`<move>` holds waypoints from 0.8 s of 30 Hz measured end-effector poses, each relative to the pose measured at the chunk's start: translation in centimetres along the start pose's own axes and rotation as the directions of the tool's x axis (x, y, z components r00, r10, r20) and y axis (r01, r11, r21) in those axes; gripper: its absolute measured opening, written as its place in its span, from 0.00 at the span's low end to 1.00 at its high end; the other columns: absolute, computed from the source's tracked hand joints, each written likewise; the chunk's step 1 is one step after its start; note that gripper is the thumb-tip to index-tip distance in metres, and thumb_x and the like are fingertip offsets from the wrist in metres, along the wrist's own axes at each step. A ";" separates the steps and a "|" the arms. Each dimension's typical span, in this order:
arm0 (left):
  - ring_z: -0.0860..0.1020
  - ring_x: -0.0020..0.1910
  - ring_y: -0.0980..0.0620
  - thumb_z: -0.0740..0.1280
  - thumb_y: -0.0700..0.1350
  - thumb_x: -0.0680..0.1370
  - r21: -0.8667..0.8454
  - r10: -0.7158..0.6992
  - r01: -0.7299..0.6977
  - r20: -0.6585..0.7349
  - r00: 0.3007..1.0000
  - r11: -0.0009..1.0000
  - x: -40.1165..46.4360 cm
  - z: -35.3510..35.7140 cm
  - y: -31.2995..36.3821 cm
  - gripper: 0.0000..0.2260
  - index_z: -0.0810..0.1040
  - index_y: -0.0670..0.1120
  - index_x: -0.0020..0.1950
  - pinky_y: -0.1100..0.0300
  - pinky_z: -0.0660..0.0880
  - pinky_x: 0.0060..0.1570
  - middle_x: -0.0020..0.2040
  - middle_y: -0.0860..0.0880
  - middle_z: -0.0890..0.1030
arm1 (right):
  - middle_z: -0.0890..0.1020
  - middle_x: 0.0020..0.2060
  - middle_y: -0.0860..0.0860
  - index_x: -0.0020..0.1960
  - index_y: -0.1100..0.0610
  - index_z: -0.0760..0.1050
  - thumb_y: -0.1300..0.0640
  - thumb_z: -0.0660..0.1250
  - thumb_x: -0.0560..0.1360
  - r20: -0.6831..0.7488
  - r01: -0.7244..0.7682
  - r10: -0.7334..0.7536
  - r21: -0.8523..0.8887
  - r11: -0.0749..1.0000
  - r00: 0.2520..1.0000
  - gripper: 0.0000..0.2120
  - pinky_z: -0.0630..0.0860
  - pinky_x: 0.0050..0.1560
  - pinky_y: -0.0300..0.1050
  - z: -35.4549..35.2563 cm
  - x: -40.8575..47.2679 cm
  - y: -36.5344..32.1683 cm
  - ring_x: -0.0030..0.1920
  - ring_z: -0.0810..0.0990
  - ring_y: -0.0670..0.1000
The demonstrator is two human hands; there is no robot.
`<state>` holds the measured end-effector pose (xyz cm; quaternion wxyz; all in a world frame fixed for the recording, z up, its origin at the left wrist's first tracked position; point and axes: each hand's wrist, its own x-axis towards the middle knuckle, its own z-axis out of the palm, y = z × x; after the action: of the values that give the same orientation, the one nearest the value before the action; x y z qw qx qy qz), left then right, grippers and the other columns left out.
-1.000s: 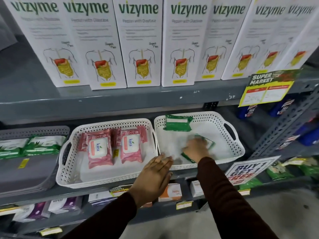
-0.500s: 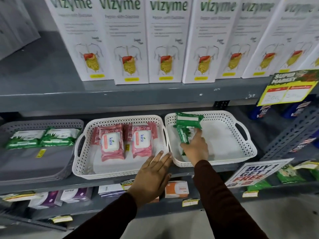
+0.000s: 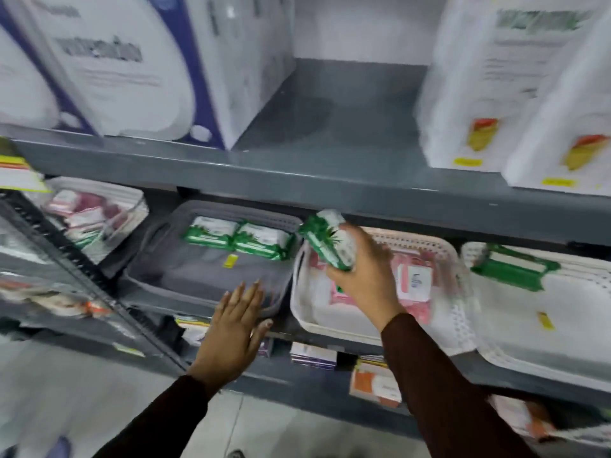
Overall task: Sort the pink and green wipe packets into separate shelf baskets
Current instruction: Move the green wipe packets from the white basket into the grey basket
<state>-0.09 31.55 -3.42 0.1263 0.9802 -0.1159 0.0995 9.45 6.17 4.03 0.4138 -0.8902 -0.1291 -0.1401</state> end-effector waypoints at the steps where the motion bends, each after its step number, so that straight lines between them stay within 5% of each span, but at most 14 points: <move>1: 0.65 0.73 0.42 0.48 0.59 0.83 -0.002 0.002 -0.002 0.003 1.000 1.000 -0.3 -0.5 -1.5 0.29 0.68 0.40 0.73 0.47 0.56 0.72 0.74 0.43 0.68 | 0.78 0.64 0.53 0.69 0.50 0.69 0.56 0.77 0.66 0.045 0.034 -0.034 -0.011 0.999 0.998 0.34 0.69 0.57 0.41 2.3 0.5 -1.3 0.62 0.76 0.56; 7: 0.72 0.67 0.43 0.49 0.57 0.83 -0.031 -0.010 0.010 -0.008 1.000 0.999 -1.4 -2.7 -7.3 0.27 0.72 0.40 0.70 0.56 0.52 0.73 0.67 0.42 0.76 | 0.78 0.57 0.63 0.67 0.56 0.71 0.54 0.74 0.66 0.134 0.065 -0.034 -0.234 0.970 0.990 0.31 0.77 0.54 0.56 14.4 3.1 -7.1 0.58 0.76 0.65; 11: 0.71 0.68 0.41 0.52 0.57 0.83 -0.065 -0.009 0.009 0.001 1.000 0.998 -1.7 -2.5 -8.0 0.26 0.71 0.40 0.71 0.52 0.54 0.73 0.69 0.42 0.75 | 0.71 0.66 0.65 0.69 0.56 0.69 0.46 0.65 0.77 0.242 -0.043 0.151 -0.399 0.916 0.958 0.25 0.73 0.62 0.60 18.5 3.1 -6.6 0.66 0.69 0.68; 14: 0.69 0.70 0.41 0.53 0.57 0.82 -0.065 -0.019 0.020 0.005 1.000 0.998 -1.6 -1.9 -7.0 0.26 0.70 0.41 0.72 0.48 0.54 0.72 0.70 0.41 0.73 | 0.67 0.70 0.66 0.69 0.59 0.70 0.46 0.61 0.79 0.286 -0.033 0.158 -0.397 0.917 0.945 0.23 0.67 0.69 0.59 18.7 2.6 -6.7 0.70 0.65 0.67; 20: 0.64 0.73 0.40 0.51 0.58 0.83 -0.118 0.086 -0.085 -0.003 0.996 0.989 -0.8 0.1 -0.7 0.27 0.66 0.41 0.75 0.46 0.54 0.73 0.73 0.41 0.69 | 0.80 0.58 0.62 0.61 0.62 0.77 0.59 0.62 0.77 -0.020 -0.015 0.014 -0.080 0.997 1.000 0.14 0.76 0.59 0.53 11.7 1.1 -6.4 0.58 0.78 0.62; 24: 0.52 0.78 0.42 0.54 0.57 0.82 -0.146 0.169 -0.170 -0.023 0.985 0.975 0.1 2.4 5.0 0.29 0.59 0.42 0.78 0.46 0.46 0.75 0.79 0.45 0.56 | 0.82 0.50 0.60 0.55 0.61 0.78 0.63 0.62 0.75 -0.196 -0.029 0.016 -0.062 0.998 0.980 0.11 0.78 0.52 0.52 3.7 -0.3 -1.8 0.51 0.80 0.61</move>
<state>-0.86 26.22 -4.57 0.1900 0.9542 -0.2054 0.1063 9.09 10.11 2.93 0.3973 -0.8864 -0.0731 -0.2263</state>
